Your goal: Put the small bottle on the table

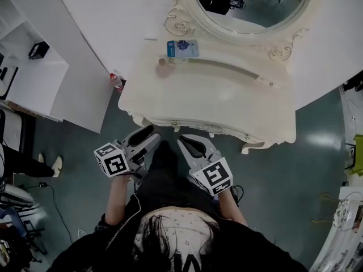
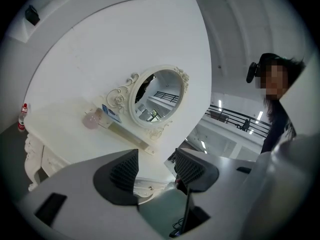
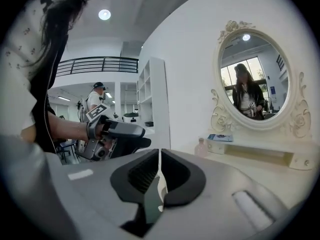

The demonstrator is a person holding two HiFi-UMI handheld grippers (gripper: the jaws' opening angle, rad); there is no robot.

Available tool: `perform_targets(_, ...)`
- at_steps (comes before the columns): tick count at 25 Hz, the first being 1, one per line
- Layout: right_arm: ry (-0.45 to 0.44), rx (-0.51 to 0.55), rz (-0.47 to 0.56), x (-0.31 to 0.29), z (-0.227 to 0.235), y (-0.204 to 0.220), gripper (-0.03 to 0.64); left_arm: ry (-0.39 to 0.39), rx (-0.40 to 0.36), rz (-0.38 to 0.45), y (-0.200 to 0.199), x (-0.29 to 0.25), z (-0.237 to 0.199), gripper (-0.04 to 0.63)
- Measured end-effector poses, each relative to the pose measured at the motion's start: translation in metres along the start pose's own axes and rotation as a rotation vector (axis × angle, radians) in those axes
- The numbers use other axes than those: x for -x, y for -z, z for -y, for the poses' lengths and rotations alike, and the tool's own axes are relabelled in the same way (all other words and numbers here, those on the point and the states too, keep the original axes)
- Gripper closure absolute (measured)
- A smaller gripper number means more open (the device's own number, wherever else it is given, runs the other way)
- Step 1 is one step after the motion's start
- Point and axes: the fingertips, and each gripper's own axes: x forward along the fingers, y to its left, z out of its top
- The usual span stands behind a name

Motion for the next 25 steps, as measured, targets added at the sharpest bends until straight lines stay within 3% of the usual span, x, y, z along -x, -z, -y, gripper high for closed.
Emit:
perform_targets(14,-0.008,-0.009,0.052,0.057,-0.051,0.002,0.603,-0.027,-0.036,-0.022,0.051,0.038,0.060,0.362)
perform_targets(20,-0.005,-0.020,0.062,0.054,-0.058,-0.001,0.604,-0.034,-0.129,-0.093,0.063,0.046,0.069,0.362)
perform_targets(25,0.009,-0.021,0.055,0.043,-0.069,-0.002,0.607,-0.036,-0.158,-0.138,0.073,0.063,0.069,0.362)
